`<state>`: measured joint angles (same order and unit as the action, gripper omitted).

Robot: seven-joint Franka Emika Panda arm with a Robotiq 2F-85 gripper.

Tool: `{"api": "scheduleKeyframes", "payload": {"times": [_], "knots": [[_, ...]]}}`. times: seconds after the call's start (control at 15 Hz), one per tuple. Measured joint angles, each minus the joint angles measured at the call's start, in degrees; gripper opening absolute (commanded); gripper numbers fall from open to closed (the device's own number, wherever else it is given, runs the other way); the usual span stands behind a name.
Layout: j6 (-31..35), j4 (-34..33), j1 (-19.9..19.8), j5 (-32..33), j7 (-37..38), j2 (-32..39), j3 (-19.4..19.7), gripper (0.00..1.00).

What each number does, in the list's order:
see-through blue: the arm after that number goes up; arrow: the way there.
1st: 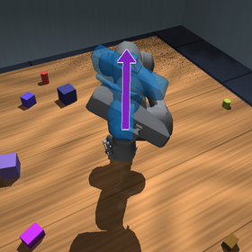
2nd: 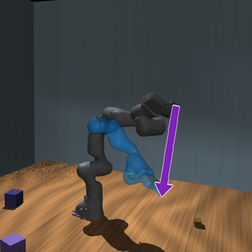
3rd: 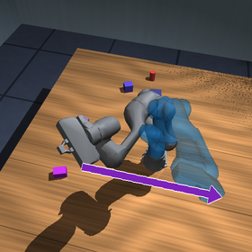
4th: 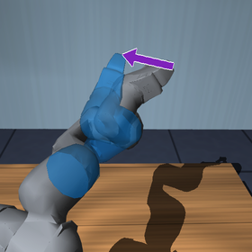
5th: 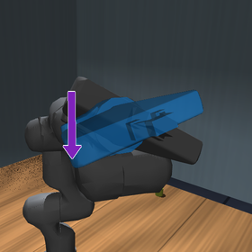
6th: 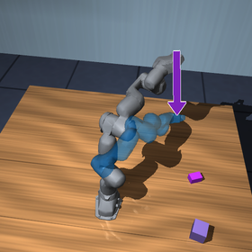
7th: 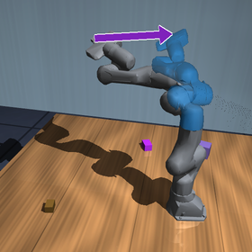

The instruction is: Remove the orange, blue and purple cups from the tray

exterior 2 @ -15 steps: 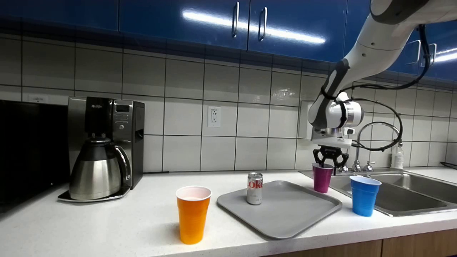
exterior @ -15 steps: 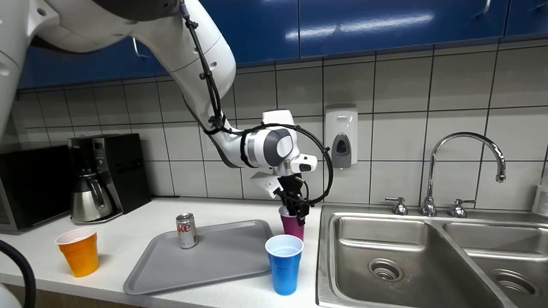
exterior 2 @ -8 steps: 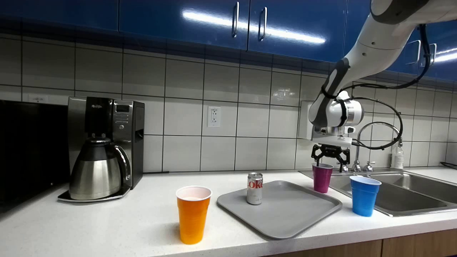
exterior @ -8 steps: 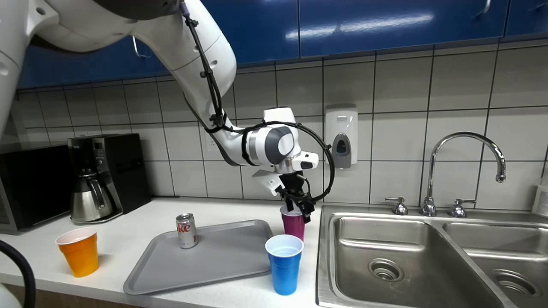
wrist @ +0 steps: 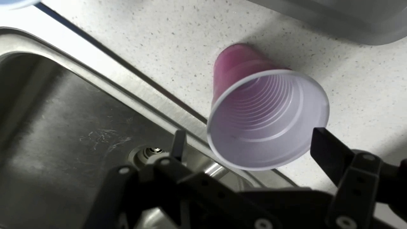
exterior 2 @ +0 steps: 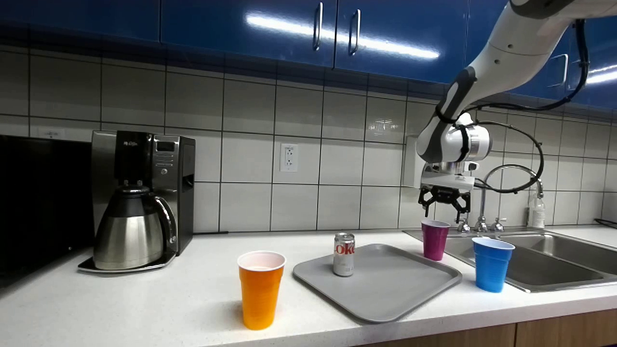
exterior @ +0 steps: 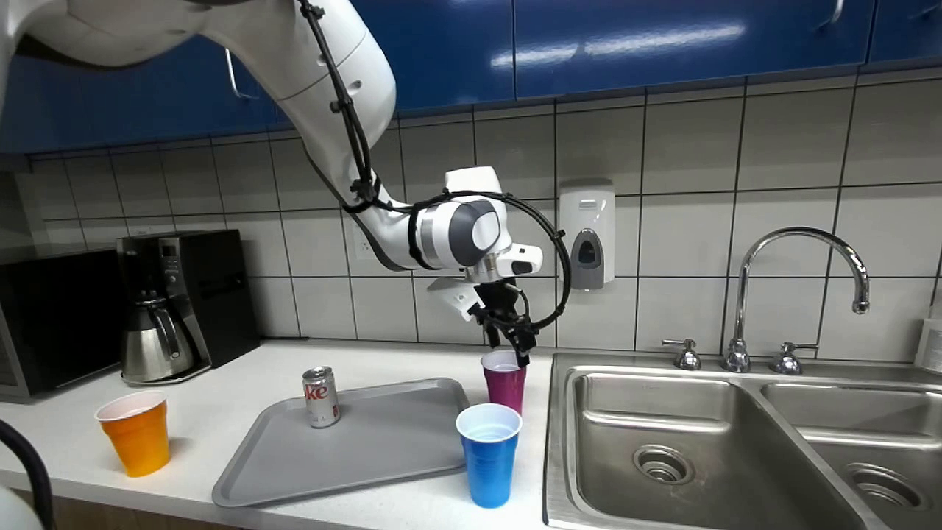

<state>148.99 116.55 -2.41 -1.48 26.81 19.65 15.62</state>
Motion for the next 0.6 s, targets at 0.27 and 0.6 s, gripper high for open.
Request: {"api": "scheduleKeyframes", "payload": {"times": [0.27,0.6], "knots": [[0.0,3.2,1.2,1.9,0.2,-3.6,0.0,1.00],[0.0,8.8,2.7,4.3,0.8,-9.5,-0.7,1.00]]}}
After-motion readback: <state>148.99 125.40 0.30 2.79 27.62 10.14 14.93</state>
